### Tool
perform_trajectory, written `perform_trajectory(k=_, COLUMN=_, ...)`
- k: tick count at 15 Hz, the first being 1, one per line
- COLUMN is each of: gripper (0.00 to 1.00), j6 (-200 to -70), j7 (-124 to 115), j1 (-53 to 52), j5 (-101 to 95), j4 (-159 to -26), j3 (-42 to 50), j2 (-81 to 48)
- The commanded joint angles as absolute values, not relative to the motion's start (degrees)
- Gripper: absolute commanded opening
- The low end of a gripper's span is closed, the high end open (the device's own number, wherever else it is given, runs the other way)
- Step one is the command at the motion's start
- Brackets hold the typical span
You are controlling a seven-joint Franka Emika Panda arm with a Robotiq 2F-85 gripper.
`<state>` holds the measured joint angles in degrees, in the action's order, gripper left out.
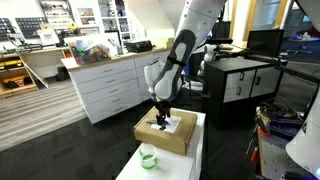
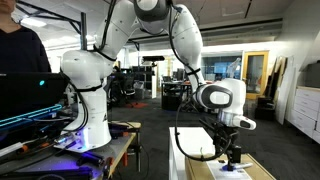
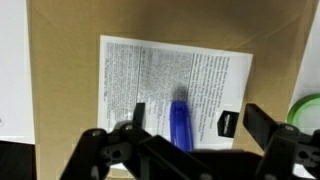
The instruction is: Take the marker from the top of the box and put it in the cup
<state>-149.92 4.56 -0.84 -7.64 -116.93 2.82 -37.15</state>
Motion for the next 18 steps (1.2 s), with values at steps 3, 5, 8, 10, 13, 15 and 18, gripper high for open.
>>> perform_trajectory(k=3, gripper=1.0, j6=-152.4, j7=5.6, j1=1.5, j5=-6.8, j4=-118.7, j3=1.8, j2=-35.6)
perform_trajectory(k=5, gripper=1.0, j6=-152.4, j7=6.0, j1=1.6, j5=-6.8, j4=-118.2, j3=1.4, j2=-36.1)
perform_trajectory(k=8, gripper=1.0, j6=-152.2, j7=6.7, j1=1.8, j5=-6.4, j4=-117.3, j3=0.3, j2=-36.8)
perform_trajectory(k=10, gripper=1.0, j6=-152.0, j7=7.3, j1=1.6, j5=-6.6, j4=-116.9, j3=-0.1, j2=-37.1)
perform_trajectory(k=13, gripper=1.0, j6=-151.5, j7=8.1, j1=1.5, j5=-6.9, j4=-116.3, j3=-0.5, j2=-37.4)
perform_trajectory(k=15, gripper=1.0, j6=-151.3, j7=8.5, j1=1.6, j5=-6.9, j4=-116.0, j3=-0.5, j2=-37.7)
perform_trajectory(k=18, gripper=1.0, j6=-151.1, j7=8.9, j1=2.0, j5=-6.9, j4=-115.7, j3=-0.3, j2=-38.3)
